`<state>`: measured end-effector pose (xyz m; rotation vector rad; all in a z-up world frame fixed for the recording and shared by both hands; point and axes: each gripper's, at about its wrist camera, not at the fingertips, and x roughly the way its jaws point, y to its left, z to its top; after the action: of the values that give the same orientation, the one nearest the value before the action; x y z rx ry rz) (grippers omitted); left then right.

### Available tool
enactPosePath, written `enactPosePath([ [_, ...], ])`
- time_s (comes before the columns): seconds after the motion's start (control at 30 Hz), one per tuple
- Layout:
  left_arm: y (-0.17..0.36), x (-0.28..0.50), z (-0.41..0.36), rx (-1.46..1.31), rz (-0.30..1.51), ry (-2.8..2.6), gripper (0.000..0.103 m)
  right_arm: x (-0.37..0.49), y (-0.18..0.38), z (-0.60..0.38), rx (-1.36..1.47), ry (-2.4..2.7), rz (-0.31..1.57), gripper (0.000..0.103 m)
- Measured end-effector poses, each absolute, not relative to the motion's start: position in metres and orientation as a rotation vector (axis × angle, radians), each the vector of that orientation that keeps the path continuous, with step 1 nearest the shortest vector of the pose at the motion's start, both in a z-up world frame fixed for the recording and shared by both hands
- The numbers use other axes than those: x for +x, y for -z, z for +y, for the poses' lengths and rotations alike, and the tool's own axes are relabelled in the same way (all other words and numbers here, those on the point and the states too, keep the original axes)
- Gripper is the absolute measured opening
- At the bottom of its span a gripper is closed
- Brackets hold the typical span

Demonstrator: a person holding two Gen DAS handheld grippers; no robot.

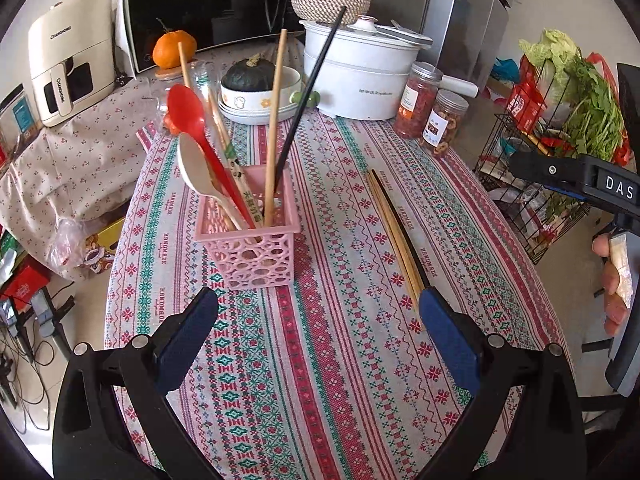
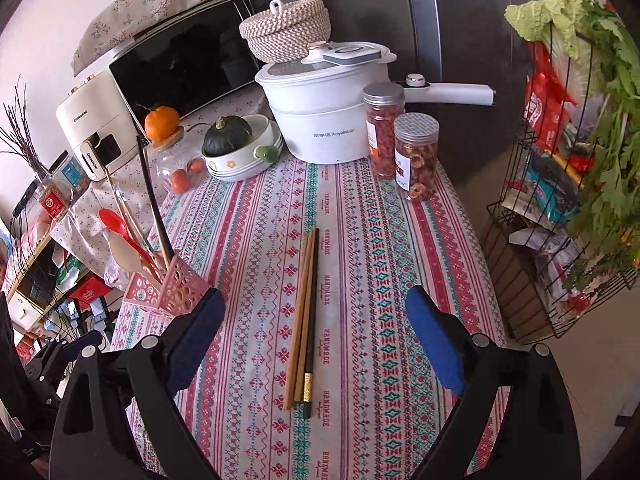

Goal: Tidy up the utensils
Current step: 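Grasp the loose wooden chopsticks on the cloth with the left tool, then lift a wooden chopstick toward the basket with the left tool while the right tool grasps a black chopstick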

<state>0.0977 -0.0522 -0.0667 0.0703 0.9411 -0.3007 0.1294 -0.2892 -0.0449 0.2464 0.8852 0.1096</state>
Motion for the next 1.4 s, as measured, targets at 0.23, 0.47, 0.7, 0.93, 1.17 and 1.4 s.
enactPosePath([
  [0.23, 0.086, 0.110, -0.110, 0.170, 0.980, 0.313, 0.095, 0.118, 0.070, -0.326, 0.219, -0.064, 0.954, 0.089],
  [0.47, 0.106, 0.157, -0.154, 0.189, 1.043, 0.304, 0.063, 0.119, 0.092, -0.353, 0.241, -0.022, 1.004, 0.089],
  [0.7, 0.134, 0.218, -0.164, 0.090, 1.144, 0.267, 0.033, 0.127, 0.104, -0.360, 0.231, -0.017, 1.031, 0.089],
  [0.93, 0.158, 0.252, -0.168, 0.036, 1.194, 0.241, 0.019, 0.134, 0.108, -0.357, 0.216, -0.029, 1.039, 0.089],
  [1.17, 0.170, 0.262, -0.174, 0.036, 1.213, 0.214, 0.013, 0.136, 0.111, -0.356, 0.202, -0.022, 1.049, 0.089],
  [1.4, 0.156, 0.247, -0.166, 0.036, 1.196, 0.259, 0.005, 0.139, 0.110, -0.353, 0.192, -0.014, 1.048, 0.089],
])
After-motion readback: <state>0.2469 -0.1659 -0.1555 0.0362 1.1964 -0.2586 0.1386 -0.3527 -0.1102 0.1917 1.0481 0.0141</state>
